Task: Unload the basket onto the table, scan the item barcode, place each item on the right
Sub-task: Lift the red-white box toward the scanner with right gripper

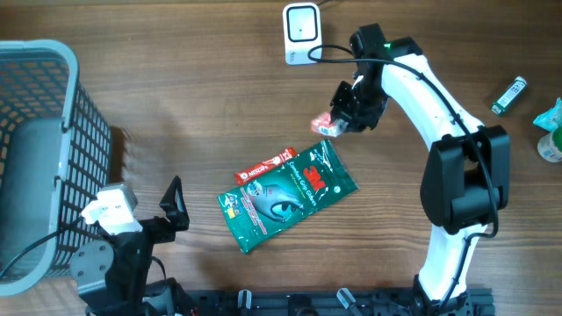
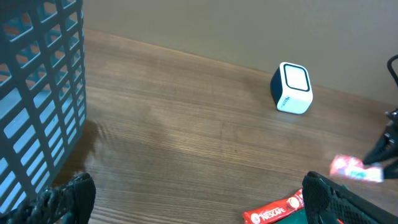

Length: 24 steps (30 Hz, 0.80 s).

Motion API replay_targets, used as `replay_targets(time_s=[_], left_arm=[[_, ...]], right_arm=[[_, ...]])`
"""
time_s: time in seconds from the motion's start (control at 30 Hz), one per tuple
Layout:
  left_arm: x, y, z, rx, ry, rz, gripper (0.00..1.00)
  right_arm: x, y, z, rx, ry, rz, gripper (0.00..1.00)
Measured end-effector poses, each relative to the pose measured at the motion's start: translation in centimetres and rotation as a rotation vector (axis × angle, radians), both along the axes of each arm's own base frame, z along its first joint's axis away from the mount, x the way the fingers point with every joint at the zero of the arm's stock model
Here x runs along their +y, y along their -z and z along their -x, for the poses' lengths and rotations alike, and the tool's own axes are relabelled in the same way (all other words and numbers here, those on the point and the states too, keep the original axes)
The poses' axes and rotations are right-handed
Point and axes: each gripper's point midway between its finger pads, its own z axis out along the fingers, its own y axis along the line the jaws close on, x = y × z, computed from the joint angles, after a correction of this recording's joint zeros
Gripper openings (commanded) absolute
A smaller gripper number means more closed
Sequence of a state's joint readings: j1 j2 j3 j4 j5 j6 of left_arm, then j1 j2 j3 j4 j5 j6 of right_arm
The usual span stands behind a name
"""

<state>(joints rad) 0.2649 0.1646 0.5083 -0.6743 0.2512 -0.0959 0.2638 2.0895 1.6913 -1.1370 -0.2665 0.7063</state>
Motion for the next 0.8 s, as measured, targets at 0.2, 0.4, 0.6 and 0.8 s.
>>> replay_targets(time_s=[0.2, 0.4, 0.6, 0.8], left_arm=[[0.0, 0.0, 0.0, 0.000, 0.000, 0.000, 1.00], [0.0, 0.0, 0.0, 0.000, 0.000, 0.000, 1.00], [0.0, 0.0, 0.0, 0.000, 0.000, 0.000, 1.00], [0.0, 0.0, 0.0, 0.000, 0.000, 0.000, 1.00]], right_arm=[[-2.8, 1.5, -1.6, -0.088, 0.010, 0.167, 0.79], [-3.6, 3.9, 0.0, -0.040, 0.056, 0.200, 0.67], [-3.5, 3.9, -1.5, -0.098, 0.080, 0.201, 0.55], [-3.7, 5.6, -0.6, -0.085, 0.108, 0.200, 0.32]])
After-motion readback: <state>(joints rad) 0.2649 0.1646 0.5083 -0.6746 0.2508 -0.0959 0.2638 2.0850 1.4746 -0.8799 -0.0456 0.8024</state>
